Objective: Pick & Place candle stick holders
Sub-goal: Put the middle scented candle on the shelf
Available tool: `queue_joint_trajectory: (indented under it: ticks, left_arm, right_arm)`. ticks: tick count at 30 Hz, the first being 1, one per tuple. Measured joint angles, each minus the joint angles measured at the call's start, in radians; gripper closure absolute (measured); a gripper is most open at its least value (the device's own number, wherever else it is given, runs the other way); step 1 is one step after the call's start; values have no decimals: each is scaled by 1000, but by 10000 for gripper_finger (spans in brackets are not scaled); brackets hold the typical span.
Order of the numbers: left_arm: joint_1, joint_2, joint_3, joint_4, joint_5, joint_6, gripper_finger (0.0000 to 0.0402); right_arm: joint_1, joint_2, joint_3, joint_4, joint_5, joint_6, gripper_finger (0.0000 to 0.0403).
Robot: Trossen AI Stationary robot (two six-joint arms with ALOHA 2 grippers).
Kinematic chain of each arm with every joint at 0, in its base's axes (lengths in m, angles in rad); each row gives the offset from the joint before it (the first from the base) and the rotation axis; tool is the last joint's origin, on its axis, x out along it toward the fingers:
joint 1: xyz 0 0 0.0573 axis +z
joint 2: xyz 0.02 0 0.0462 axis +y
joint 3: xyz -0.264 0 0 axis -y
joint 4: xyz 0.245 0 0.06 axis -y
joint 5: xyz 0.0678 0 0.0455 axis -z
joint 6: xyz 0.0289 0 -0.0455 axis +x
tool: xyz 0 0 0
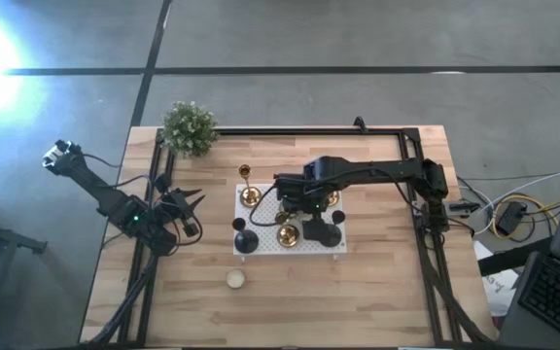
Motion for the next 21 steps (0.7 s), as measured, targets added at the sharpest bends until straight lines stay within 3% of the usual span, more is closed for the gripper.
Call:
queue_joint_trajectory:
  ticks: [4,11,21]
  left_arm:
    - [0,0,0,0,0,0,319]
    - [0,0,0,0,0,0,319]
    - [0,0,0,0,0,0,319]
  right_arm:
    - [0,0,8,2,6,3,112]
    - [2,0,12,3,9,5,59]
    - [6,-8,16,-1,40,18,73]
